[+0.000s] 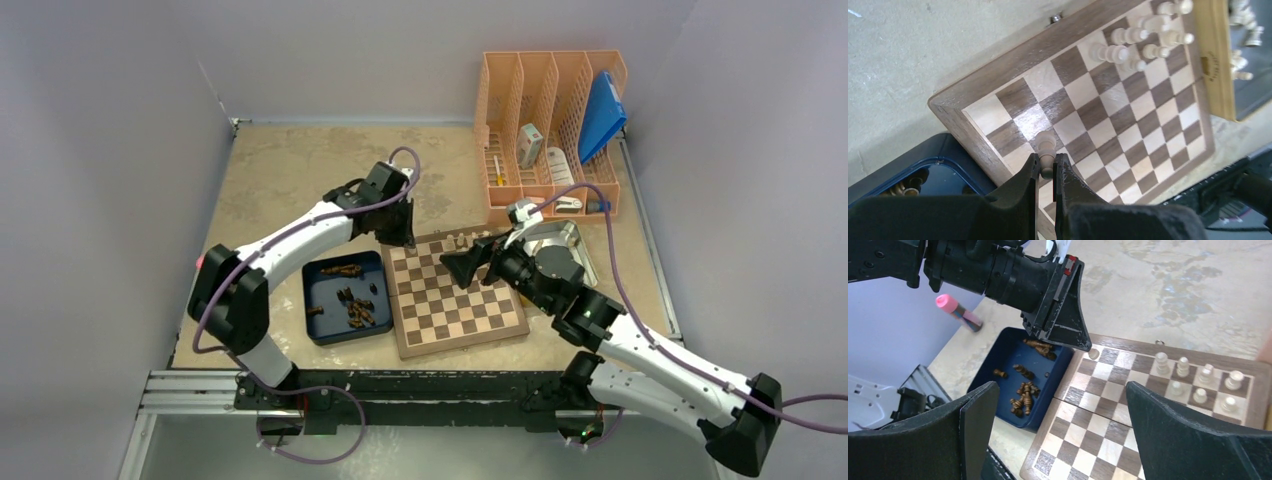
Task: Set up the chess pieces on the board
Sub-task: Place the chess piece on the chessboard.
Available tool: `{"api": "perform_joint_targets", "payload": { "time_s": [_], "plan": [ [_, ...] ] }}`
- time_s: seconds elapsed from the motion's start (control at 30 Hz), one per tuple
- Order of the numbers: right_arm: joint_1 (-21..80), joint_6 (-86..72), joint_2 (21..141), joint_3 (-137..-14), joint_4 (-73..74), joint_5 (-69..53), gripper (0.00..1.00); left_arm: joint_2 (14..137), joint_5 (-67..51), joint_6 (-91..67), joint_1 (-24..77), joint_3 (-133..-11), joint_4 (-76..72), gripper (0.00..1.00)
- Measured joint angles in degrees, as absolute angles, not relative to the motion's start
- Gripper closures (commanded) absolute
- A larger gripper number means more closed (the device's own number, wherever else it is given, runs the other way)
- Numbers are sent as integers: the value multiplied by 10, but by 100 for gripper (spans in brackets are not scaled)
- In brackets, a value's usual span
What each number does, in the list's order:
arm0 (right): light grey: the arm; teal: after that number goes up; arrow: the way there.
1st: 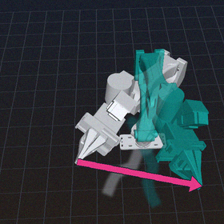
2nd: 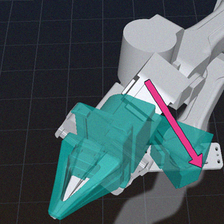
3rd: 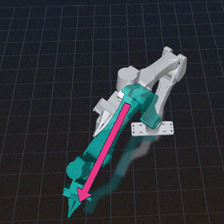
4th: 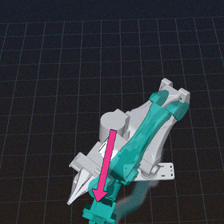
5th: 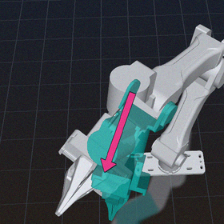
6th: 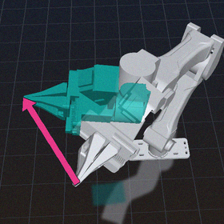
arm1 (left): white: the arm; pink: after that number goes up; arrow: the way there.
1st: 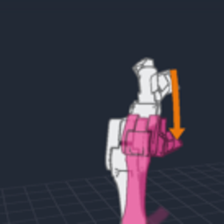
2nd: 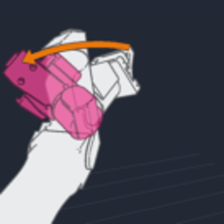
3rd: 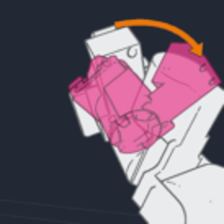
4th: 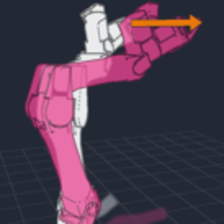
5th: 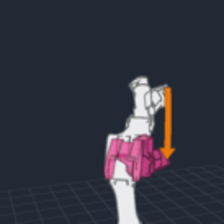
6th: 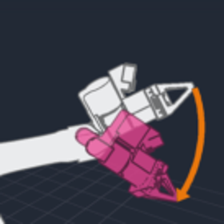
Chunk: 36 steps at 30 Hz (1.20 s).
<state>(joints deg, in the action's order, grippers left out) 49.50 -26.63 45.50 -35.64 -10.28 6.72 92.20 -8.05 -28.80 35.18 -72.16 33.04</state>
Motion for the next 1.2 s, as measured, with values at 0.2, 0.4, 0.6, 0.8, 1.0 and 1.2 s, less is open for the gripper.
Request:
{"api": "perform_joint_targets", "payload": {
  "time_s": [0.2,0.4,0.6,0.8,1.0,1.2],
  "plan": [
    [495,-267,426,-353,-66,102,1,983,-24,-283,371,-773,359,100],
    [495,-270,391,-330,-62,129,1,1028,13,-283,386,-802,359,100],
    [495,-269,380,-328,-62,155,1,1058,30,-283,395,-811,360,100],
    [495,-268,374,-328,-58,165,1,1076,33,-283,401,-819,354,98],
    [495,-268,374,-328,-58,171,1,1094,39,-283,407,-836,350,96],
    [495,-268,375,-328,-58,175,1,1098,44,-283,407,-840,349,92]
  ]
}}
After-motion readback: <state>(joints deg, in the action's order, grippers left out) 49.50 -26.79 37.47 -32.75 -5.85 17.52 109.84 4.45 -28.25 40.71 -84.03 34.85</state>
